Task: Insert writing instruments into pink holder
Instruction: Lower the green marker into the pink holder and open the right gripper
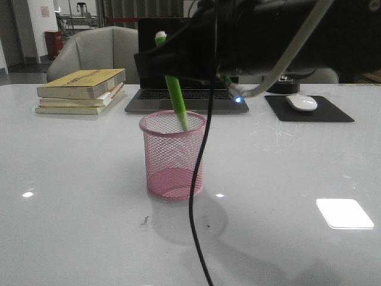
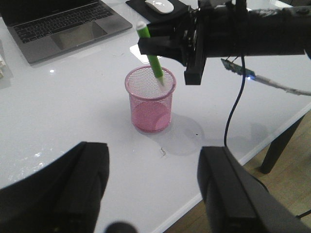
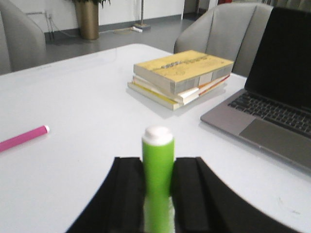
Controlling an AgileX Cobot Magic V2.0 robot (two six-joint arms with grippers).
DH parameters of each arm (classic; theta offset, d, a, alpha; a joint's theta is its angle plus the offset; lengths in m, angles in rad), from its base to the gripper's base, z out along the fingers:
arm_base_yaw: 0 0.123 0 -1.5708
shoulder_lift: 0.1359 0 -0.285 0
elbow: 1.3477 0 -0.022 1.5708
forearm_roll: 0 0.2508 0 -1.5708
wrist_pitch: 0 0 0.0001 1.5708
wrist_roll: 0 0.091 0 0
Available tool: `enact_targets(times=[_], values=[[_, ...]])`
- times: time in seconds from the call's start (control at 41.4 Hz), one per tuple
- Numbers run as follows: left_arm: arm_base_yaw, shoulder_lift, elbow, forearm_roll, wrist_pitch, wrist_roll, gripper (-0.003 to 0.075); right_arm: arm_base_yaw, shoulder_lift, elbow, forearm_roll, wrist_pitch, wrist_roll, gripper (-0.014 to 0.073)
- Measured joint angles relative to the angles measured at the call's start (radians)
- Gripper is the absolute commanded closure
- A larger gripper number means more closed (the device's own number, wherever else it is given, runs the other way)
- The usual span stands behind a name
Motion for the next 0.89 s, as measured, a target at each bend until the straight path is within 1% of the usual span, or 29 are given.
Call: enact_targets(times=[0.097, 0.145, 0.338, 0.459, 0.628, 0.748, 0.893], values=[[0.0, 0.0, 0.0, 0.0, 0.0, 0.0, 0.0267, 0.0, 0.034, 0.0, 0.0, 0.012, 0.0, 0.0127], [0.0, 0.0, 0.0, 0.0, 0.0, 0.0, 0.0267, 0.0, 0.04, 0.0, 0.0, 0.022, 0.0, 0.0097], [0.0, 0.0, 0.0, 0.0, 0.0, 0.0, 0.0267, 0.0, 0.027, 0.0, 0.0, 0.084, 0.0, 0.0095], [0.0, 0.0, 0.0, 0.0, 0.0, 0.0, 0.0267, 0.0, -0.063, 0.0, 0.0, 0.19, 0.0, 0.0095], [0.0, 0.0, 0.0, 0.0, -0.002, 0.0, 0.0267, -0.004, -0.281, 0.0, 0.0, 0.445, -0.045, 0.0095], [0.0, 0.0, 0.0, 0.0, -0.002, 0.0, 0.0267, -0.008, -0.468, 0.0, 0.0, 0.681, -0.083, 0.0095], [0.0, 0.0, 0.0, 0.0, -0.005, 0.0, 0.0267, -0.008, -0.672, 0.0, 0.0, 0.968, -0.089, 0.0095]])
